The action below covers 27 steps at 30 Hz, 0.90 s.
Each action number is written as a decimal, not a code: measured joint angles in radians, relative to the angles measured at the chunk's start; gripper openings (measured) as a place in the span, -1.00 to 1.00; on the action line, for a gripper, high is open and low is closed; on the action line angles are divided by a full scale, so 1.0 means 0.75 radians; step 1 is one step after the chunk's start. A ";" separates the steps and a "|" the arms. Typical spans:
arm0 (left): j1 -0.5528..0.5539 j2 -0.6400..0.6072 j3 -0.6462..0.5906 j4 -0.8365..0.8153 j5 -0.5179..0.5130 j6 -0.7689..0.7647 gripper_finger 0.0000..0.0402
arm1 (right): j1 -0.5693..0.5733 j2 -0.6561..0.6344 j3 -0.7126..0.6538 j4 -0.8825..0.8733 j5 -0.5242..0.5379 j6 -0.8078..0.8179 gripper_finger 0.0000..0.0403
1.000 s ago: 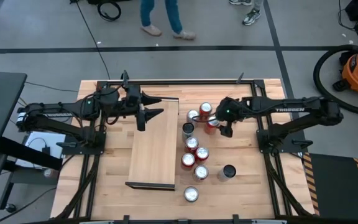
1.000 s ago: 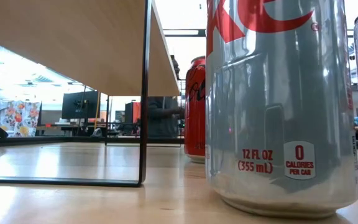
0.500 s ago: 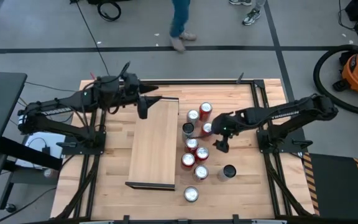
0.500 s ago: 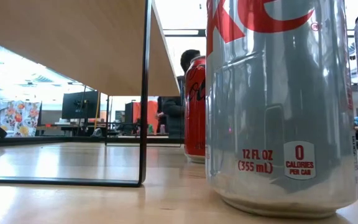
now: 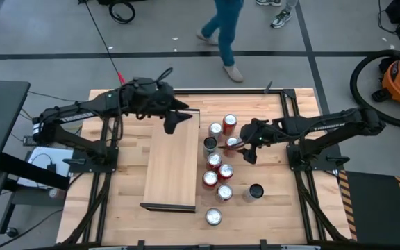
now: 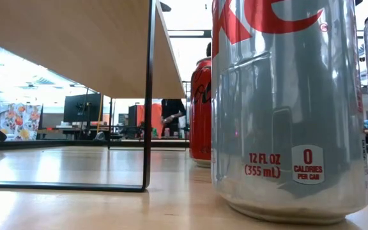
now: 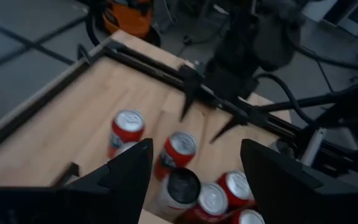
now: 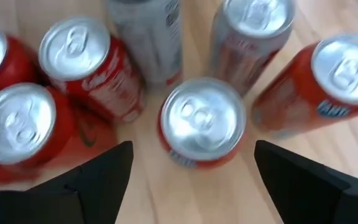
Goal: Place canned beverage on shelf
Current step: Put the bottom orange soda can on the shelf
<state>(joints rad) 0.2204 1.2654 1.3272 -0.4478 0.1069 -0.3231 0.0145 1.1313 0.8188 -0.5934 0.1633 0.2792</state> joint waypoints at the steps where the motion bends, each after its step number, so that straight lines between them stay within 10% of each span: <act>1: -0.009 0.013 0.004 0.002 0.011 -0.015 0.27 | -0.012 0.002 0.000 0.006 -0.005 -0.023 0.72; 27: -0.099 0.037 0.004 0.011 -0.232 -0.012 0.27 | -0.208 0.077 0.003 -0.005 0.006 -0.155 0.72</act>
<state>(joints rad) 0.1463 1.2930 1.3304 -0.4393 -0.0669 -0.3322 -0.1414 1.1892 0.8207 -0.5973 0.1675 0.1633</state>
